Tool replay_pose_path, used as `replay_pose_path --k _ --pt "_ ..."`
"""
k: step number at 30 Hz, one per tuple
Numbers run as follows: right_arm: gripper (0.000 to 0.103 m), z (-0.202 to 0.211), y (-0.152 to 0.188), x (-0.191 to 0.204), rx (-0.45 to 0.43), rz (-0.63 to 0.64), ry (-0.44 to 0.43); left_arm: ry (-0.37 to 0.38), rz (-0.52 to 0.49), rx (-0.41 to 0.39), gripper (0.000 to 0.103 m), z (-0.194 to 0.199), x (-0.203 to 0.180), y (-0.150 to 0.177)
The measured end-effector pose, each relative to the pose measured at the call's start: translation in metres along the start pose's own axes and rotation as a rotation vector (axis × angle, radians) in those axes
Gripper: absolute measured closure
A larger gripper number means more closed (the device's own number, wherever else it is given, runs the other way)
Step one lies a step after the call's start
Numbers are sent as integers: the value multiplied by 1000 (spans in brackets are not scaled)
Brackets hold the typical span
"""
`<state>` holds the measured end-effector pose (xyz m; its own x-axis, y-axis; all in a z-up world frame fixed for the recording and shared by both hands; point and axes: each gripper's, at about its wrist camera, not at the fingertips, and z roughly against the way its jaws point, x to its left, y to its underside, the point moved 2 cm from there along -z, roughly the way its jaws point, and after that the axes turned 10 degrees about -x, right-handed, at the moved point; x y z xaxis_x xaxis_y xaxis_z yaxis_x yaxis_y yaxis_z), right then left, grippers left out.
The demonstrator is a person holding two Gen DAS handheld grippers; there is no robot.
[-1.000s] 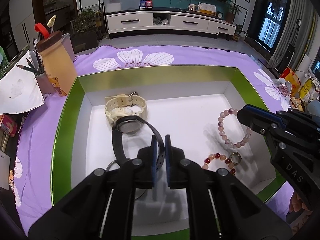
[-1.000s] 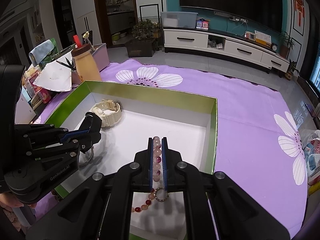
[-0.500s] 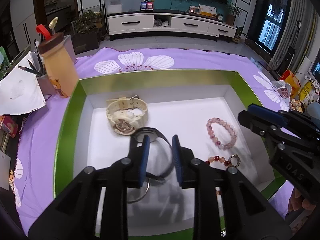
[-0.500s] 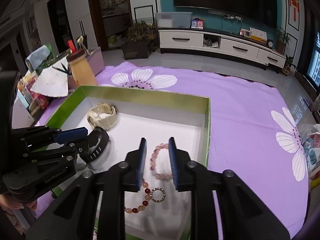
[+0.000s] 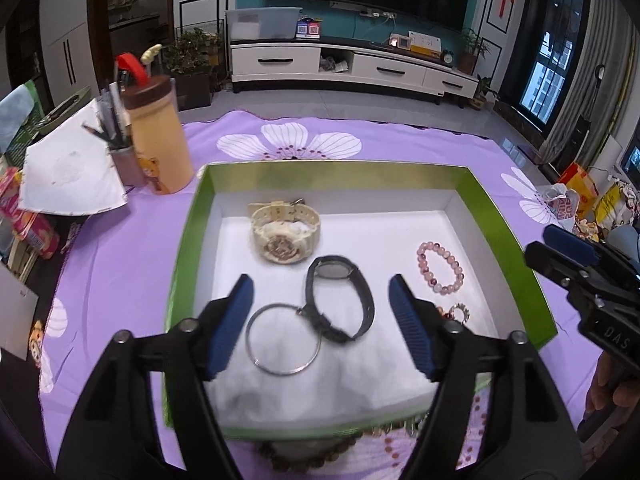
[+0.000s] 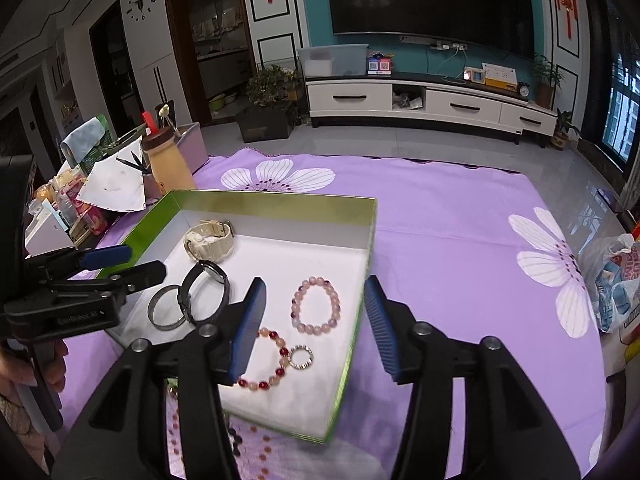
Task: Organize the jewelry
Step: 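Grasp the green jade pendant with the right tool while the left tool moves toward the brown bead bracelet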
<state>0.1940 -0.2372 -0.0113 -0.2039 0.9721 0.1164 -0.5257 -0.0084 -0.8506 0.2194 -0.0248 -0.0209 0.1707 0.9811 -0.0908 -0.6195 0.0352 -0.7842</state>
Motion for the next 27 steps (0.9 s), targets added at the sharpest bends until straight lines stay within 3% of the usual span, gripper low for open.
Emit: replay_pose_path --k 4,12,20,27 --pt "41 19 4 -5 -14 -13 12 -25 14 -7 16 16 9 5" --pt "34 58 19 -10 -29 -28 18 -46 65 -9 2 52 27 31" --pt "34 81 54 3 30 -28 -30 -41 130 40 2 73 35 68" --pt "34 78 87 27 120 -19 -84 -11 215 37 2 88 36 93"
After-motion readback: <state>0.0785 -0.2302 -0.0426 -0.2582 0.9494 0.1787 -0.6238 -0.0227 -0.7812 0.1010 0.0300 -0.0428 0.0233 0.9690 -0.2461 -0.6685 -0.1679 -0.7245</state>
